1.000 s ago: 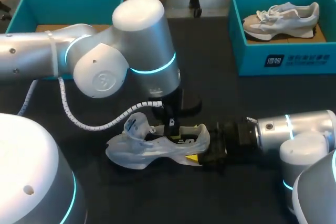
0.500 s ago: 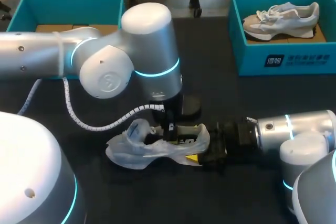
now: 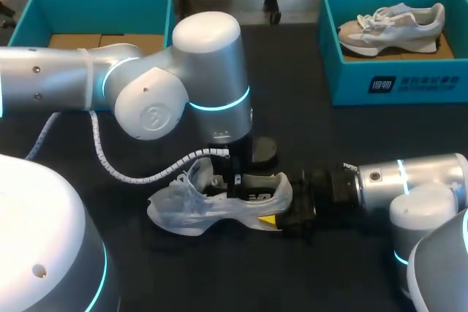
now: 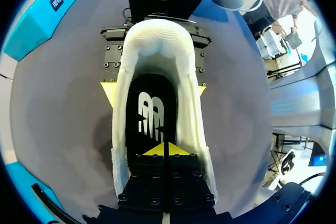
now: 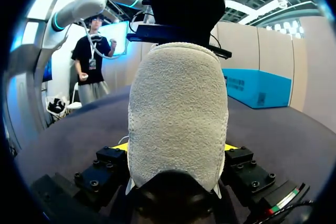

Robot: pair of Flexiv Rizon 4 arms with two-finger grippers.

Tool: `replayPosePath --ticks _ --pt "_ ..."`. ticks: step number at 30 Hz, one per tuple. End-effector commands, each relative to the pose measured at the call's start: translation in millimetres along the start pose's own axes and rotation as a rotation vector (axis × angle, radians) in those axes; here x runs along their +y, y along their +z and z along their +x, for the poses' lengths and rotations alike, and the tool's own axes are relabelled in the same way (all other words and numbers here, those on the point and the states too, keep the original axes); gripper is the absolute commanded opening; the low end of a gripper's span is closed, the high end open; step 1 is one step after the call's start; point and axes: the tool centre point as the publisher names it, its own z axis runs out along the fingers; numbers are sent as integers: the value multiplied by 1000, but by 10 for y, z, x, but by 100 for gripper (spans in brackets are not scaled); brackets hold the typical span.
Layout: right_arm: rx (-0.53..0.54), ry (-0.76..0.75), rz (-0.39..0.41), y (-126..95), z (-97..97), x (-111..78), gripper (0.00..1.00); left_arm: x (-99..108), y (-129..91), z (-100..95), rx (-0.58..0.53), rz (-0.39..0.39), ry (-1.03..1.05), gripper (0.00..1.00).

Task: Take the shoe out of the shoebox, open the shoe tongue, remove and reinsert the insole, then place the shoe into the shoebox

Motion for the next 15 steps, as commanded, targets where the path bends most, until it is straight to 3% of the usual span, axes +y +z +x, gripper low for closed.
replayPosePath --ticks 1,8,15 --pt "-1 0 4 8 3 11 0 4 -79 79 -2 12 19 0" --pt "-1 0 4 8 3 11 0 -41 -43 81 -13 -10 22 0" --pt "-1 0 4 8 3 11 0 100 64 13 40 -11 -17 0"
